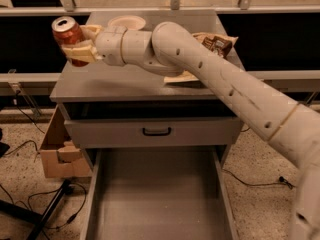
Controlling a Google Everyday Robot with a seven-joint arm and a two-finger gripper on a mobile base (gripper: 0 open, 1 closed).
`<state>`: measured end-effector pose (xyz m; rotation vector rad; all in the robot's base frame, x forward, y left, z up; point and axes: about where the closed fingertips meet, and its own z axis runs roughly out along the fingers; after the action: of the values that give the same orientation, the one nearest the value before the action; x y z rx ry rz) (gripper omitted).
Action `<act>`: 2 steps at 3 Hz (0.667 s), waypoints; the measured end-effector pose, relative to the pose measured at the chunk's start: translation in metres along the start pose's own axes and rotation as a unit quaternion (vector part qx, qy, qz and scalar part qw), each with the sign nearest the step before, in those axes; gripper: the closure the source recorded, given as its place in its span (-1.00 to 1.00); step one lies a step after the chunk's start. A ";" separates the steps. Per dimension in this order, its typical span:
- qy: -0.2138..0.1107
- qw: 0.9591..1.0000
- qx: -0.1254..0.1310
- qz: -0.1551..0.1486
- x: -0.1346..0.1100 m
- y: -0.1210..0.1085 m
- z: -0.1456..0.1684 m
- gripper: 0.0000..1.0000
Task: Place coke can into middle drawer
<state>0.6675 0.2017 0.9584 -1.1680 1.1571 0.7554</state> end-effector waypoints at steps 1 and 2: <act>0.003 0.999 0.012 -0.042 -0.044 0.038 -0.041 1.00; 0.023 0.998 0.027 -0.051 -0.038 0.060 -0.088 1.00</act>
Offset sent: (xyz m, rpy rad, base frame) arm -0.1252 -0.1280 0.0065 -0.0975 -0.0994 -0.1327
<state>0.5766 0.1371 0.9791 -1.1956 1.1402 0.6196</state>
